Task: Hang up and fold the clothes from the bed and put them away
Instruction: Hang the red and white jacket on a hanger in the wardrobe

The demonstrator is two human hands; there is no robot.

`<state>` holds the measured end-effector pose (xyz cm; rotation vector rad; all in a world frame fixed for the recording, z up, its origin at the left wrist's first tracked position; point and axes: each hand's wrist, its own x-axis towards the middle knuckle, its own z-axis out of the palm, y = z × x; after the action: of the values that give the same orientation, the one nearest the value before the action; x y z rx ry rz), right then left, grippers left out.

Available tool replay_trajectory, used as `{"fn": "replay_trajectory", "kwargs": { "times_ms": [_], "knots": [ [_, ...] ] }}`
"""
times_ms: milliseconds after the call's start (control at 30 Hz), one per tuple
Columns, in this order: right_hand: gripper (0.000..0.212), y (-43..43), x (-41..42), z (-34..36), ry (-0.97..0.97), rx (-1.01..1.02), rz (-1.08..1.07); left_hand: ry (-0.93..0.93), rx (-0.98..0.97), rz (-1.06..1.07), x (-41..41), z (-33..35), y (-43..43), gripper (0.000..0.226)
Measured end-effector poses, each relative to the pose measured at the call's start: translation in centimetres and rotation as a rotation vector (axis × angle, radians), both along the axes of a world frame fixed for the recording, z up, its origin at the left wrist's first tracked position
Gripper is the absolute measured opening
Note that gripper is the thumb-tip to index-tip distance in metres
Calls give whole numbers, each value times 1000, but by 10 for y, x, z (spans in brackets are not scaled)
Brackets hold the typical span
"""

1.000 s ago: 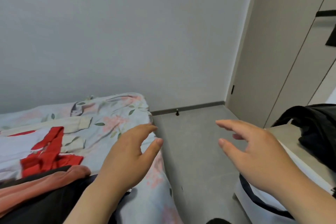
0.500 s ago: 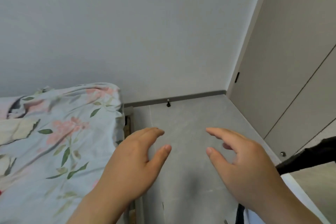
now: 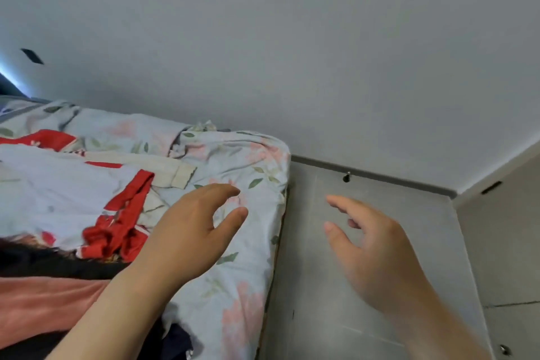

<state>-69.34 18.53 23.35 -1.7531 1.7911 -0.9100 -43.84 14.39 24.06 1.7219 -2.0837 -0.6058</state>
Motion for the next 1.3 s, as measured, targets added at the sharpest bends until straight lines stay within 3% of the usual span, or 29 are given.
{"fn": "replay_trajectory", "kwargs": {
  "times_ms": [267, 600, 867, 1300],
  "knots": [
    [42, -55, 91, 86, 79, 172, 365, -24, 20, 274, 93, 85, 23, 50],
    [46, -117, 173, 147, 239, 116, 721, -17, 72, 685, 175, 127, 73, 42],
    [49, -204, 195, 144, 298, 57, 954, -8, 103, 950, 161, 129, 57, 47],
    [48, -385, 211, 164, 359, -44, 1332, -103, 64, 1296, 102, 148, -60, 48]
  ]
}}
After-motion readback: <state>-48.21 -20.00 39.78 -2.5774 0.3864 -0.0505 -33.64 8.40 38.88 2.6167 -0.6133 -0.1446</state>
